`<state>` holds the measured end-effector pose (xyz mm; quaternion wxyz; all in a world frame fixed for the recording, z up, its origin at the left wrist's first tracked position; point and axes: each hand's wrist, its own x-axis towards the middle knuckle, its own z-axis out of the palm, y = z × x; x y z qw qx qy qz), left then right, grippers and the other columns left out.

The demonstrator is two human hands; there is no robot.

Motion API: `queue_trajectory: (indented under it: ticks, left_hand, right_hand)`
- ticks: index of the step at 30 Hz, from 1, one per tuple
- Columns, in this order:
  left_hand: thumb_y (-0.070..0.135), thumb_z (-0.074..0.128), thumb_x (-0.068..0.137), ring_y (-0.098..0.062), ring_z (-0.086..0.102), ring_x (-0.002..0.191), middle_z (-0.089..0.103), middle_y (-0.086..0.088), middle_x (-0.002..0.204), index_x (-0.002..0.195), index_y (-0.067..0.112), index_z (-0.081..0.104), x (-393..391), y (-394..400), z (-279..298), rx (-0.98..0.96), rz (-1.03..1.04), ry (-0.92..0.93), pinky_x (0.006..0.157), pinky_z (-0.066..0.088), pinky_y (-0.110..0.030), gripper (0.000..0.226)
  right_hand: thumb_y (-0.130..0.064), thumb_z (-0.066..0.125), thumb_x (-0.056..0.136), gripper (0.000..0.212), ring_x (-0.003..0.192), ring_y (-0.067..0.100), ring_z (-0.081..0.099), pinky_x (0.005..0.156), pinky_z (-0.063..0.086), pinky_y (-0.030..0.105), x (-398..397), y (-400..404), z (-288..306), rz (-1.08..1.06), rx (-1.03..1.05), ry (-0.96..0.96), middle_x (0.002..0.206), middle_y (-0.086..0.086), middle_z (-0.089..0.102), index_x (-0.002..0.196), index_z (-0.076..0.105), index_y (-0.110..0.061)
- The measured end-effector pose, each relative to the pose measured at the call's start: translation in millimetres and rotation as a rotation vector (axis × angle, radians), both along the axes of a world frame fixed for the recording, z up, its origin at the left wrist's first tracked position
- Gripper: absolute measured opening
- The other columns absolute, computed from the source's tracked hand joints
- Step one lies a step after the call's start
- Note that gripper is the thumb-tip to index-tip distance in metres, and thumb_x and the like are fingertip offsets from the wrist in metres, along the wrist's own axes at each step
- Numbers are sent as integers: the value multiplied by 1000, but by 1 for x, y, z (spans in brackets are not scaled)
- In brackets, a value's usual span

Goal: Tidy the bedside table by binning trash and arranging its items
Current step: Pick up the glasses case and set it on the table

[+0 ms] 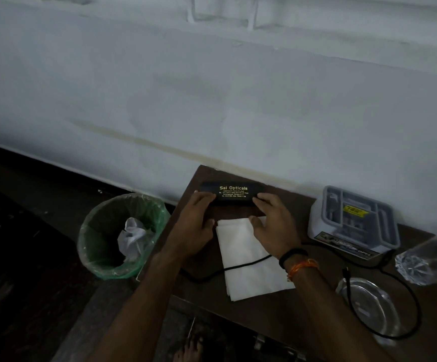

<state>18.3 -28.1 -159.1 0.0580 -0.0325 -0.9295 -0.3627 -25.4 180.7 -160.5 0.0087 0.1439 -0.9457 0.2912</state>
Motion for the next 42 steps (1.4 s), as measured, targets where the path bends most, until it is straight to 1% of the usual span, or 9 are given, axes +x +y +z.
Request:
queue_trajectory:
  ticks: [3, 6, 9, 12, 15, 18, 26, 35, 42]
  left_hand:
    - [8, 60, 87, -22, 32, 138, 34, -7, 148, 145, 9, 39, -2, 0, 0, -77, -28, -21, 113, 25, -21, 62]
    - [13, 59, 88, -28, 22, 144, 17, -9, 157, 150, 12, 31, -4, -3, -3, -184, -22, -40, 116, 30, -36, 68]
    - [15, 57, 89, -30, 12, 148, 8, -6, 162, 151, 14, 29, -8, -2, -2, -230, -19, -64, 118, 25, -42, 68]
    - [14, 58, 89, -29, 18, 146, 17, -4, 161, 148, 14, 36, -12, -1, 3, -145, 22, -82, 118, 28, -45, 62]
    - [10, 58, 87, -27, 24, 145, 22, -3, 160, 145, 10, 40, -15, -5, 7, -126, 26, -98, 117, 30, -42, 61]
    - [5, 57, 86, -23, 24, 146, 22, -3, 161, 146, 8, 39, -15, -9, 8, -112, 15, -110, 118, 28, -37, 62]
    - [3, 56, 86, -21, 24, 146, 21, -1, 161, 147, 8, 37, -14, -10, 9, -113, 14, -102, 117, 25, -30, 64]
    - [8, 57, 86, -28, 21, 146, 8, -4, 164, 151, 10, 29, -12, -10, 9, -232, -31, -151, 117, 28, -39, 70]
    - [4, 60, 85, -23, 31, 143, 31, -5, 157, 143, 9, 44, -15, -12, 14, -74, 37, -86, 113, 28, -30, 60]
  right_hand:
    - [-19, 61, 92, 52, 134, 19, 42, 108, 42, 33, -3, -1, 0, -10, 69, 25, 154, 4, 30, 142, 47, -12]
    - [-32, 53, 96, 58, 141, 29, 29, 112, 34, 47, -3, -5, -2, 27, 193, 25, 161, 4, 17, 150, 32, -22]
    - [-39, 48, 98, 55, 133, 33, 34, 104, 36, 54, -5, -13, -1, 28, 297, 120, 159, 4, 28, 149, 34, -26]
    - [-34, 50, 97, 46, 132, 31, 39, 103, 38, 53, -22, -25, 11, 50, 240, 222, 150, 5, 44, 142, 46, -24]
    - [-37, 55, 95, 47, 133, 26, 42, 109, 35, 48, -51, -39, 19, 102, 213, 129, 144, 0, 51, 140, 49, -27]
    - [-42, 66, 87, 46, 119, 21, 58, 102, 45, 43, -68, -44, 19, 101, 105, 29, 128, -1, 65, 130, 61, -25]
    - [-33, 77, 78, 47, 116, 14, 60, 103, 45, 32, -65, -41, 18, 89, -104, -30, 124, 0, 68, 123, 66, -22]
    - [-37, 72, 83, 47, 119, 18, 57, 104, 44, 36, -64, -45, 14, 101, 5, 28, 126, 0, 66, 126, 64, -21]
    - [-41, 66, 87, 51, 119, 25, 56, 103, 44, 45, -65, -50, 28, 97, 139, 15, 127, 4, 64, 133, 56, -23]
